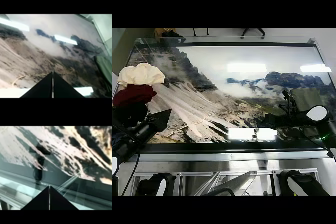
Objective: Fold the shirts.
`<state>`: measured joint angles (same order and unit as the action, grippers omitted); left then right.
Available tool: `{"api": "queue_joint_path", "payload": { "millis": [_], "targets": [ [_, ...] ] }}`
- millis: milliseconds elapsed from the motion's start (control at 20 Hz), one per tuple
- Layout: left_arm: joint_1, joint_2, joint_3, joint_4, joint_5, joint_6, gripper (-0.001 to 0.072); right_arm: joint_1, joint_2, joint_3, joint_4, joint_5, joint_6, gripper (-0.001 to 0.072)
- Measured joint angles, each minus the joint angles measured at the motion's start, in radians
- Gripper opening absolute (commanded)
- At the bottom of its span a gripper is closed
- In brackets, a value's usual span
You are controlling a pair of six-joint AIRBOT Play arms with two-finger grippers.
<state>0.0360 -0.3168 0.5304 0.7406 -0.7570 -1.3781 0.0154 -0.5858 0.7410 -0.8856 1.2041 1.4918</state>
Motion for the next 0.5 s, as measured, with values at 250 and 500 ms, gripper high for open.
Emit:
{"api": "queue_joint_path", "payload": {
  "millis": [250, 500],
  "targets": [
    [0.025, 0.000, 0.000, 0.000, -0.006, 0.000, 0.0015, 0.000, 0.000, 0.000, 0.000, 0.000, 0.000, 0.0024],
    [0.039, -0.025, 0.015, 0.043, -0.012, 0.006, 0.0016, 0.000, 0.000, 0.000, 0.000, 0.000, 0.000, 0.0024]
  ]
}}
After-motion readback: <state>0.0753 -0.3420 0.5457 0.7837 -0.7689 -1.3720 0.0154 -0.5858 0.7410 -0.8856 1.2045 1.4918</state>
